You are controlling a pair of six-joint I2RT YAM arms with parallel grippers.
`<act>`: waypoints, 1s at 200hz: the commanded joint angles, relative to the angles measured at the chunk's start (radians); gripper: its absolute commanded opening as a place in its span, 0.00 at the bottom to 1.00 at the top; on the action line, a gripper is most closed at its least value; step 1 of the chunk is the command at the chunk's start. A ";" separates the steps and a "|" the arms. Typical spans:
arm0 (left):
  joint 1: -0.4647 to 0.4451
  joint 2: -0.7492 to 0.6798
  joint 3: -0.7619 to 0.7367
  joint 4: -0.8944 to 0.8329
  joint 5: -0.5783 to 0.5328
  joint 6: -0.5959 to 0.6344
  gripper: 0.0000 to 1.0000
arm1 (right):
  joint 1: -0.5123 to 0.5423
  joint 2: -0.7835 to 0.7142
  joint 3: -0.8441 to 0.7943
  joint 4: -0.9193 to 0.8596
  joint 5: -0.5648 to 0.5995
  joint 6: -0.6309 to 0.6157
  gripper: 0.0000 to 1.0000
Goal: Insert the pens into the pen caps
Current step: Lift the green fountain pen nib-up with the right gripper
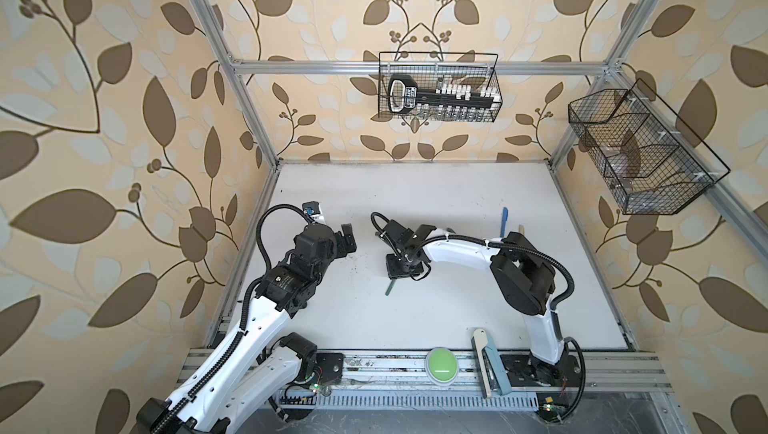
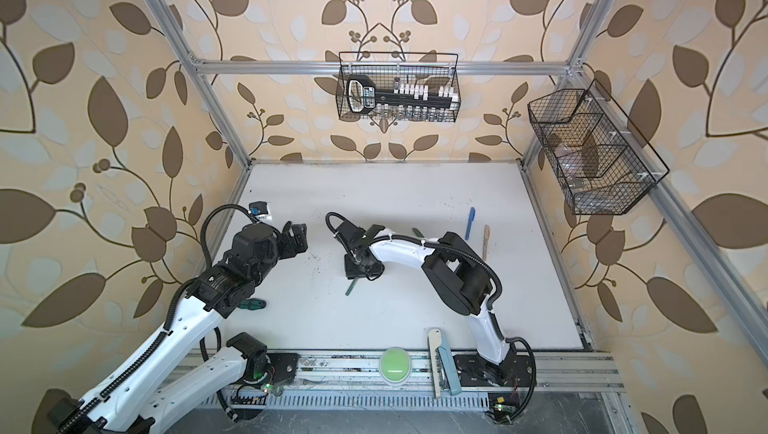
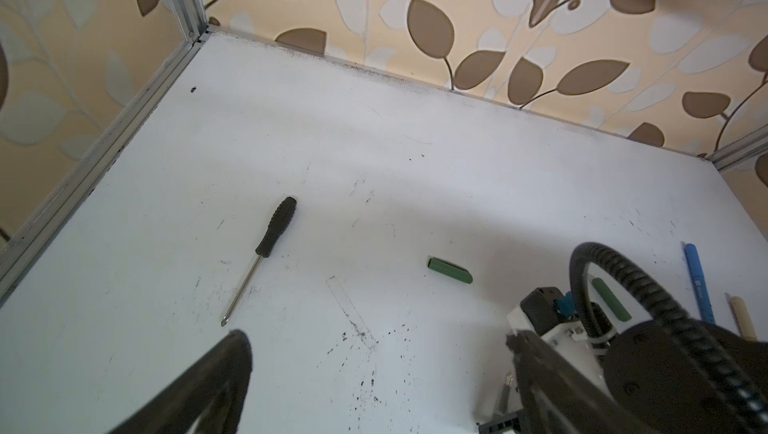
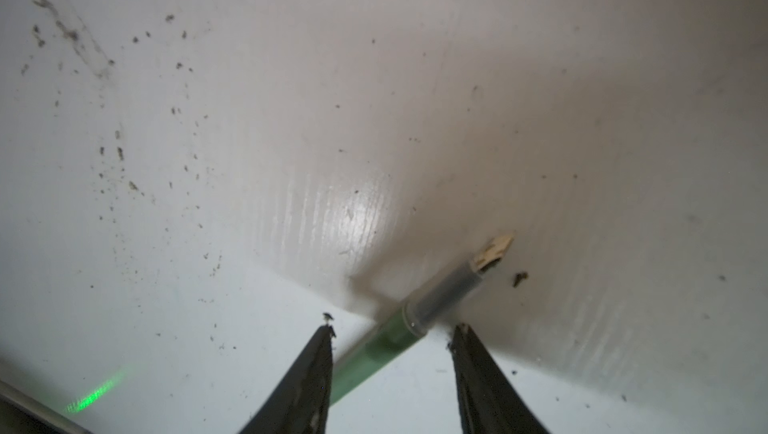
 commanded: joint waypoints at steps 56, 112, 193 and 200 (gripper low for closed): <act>0.011 -0.011 -0.003 0.011 0.064 -0.013 0.99 | -0.034 0.019 0.037 -0.104 0.105 -0.118 0.20; 0.011 -0.010 -0.101 0.099 0.295 -0.025 0.99 | -0.059 0.012 -0.004 -0.060 0.077 -0.159 0.30; 0.011 -0.047 -0.217 0.170 0.401 -0.061 0.99 | -0.056 0.052 -0.002 -0.072 0.110 -0.260 0.25; 0.011 -0.050 -0.221 0.173 0.411 -0.062 0.99 | -0.059 0.052 -0.003 -0.071 0.112 -0.267 0.24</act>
